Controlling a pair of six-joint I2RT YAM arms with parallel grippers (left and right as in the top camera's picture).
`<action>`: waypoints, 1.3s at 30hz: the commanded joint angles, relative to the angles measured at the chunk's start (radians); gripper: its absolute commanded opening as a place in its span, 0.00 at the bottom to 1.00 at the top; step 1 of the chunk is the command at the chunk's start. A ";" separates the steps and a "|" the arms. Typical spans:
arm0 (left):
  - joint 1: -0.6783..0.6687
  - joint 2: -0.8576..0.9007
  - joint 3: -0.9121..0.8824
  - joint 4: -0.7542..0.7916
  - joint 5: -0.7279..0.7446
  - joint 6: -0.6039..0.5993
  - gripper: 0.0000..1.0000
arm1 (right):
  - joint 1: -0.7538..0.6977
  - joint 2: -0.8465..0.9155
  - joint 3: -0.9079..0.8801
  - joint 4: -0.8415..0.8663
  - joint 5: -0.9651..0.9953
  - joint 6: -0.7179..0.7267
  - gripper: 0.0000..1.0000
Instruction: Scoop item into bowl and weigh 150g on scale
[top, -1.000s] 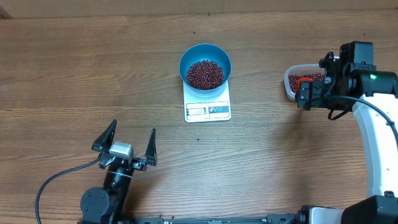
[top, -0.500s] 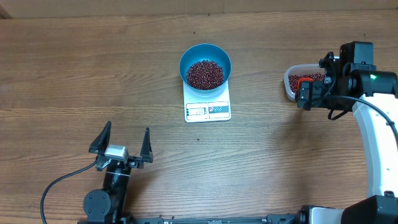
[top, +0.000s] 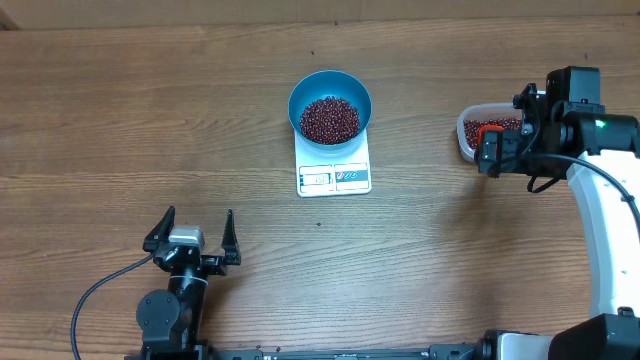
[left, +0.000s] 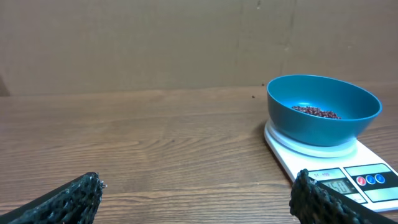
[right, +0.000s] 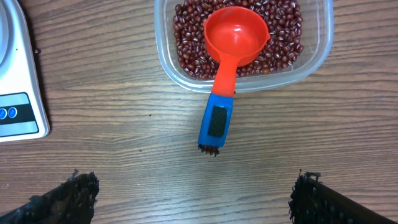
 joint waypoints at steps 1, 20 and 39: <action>0.005 -0.011 -0.004 -0.007 -0.023 0.018 1.00 | -0.002 -0.008 0.023 0.004 -0.006 -0.004 1.00; 0.005 -0.011 -0.004 -0.010 -0.042 -0.036 1.00 | -0.002 -0.008 0.023 0.004 -0.006 -0.004 1.00; 0.005 -0.011 -0.004 -0.006 -0.045 -0.017 1.00 | -0.002 -0.008 0.023 0.004 -0.006 -0.004 1.00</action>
